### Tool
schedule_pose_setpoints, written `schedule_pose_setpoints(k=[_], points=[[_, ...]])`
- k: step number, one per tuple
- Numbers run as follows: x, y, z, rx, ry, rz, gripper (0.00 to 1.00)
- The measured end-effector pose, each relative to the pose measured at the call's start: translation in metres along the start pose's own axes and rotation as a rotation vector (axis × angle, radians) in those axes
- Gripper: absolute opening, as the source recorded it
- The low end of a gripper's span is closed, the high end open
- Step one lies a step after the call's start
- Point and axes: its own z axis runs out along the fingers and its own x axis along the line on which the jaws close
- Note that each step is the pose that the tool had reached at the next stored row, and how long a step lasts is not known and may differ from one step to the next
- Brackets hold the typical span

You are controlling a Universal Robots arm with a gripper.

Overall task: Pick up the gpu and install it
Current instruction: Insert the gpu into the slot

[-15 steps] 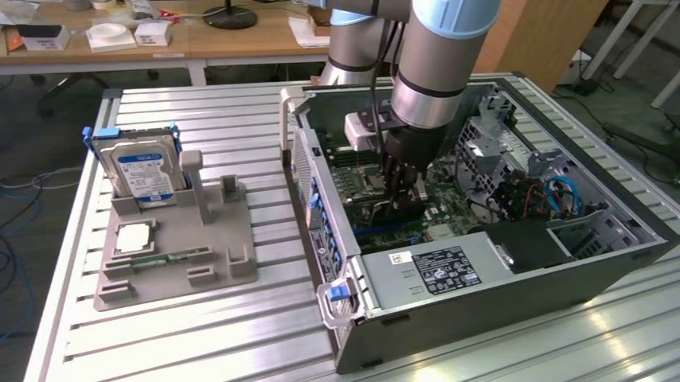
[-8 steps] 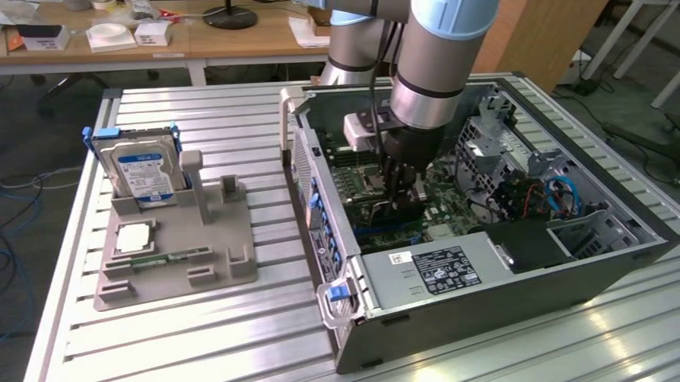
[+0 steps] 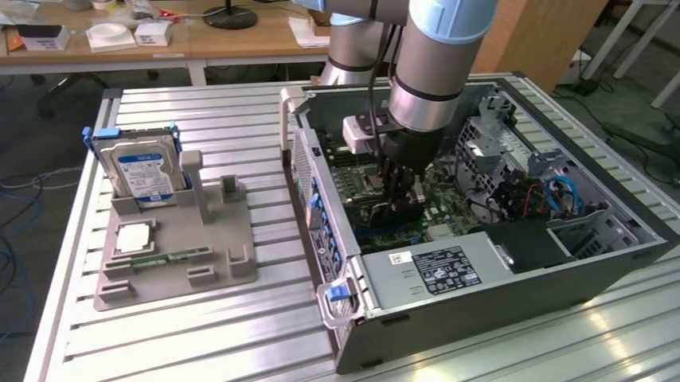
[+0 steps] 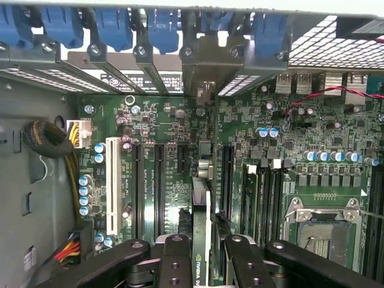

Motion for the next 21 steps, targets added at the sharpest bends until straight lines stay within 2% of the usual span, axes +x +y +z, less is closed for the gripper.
schedule_pose_setpoints(k=[11,16,21], points=[[0.0,0.0001,0.001,0.0,-0.0002,0.0,0.26],[0.0001,0.0024,0.0075,0.0001,0.0,0.0,0.26],[0.0001,0.003,0.0083,0.0001,-0.0002,0.0,0.26]])
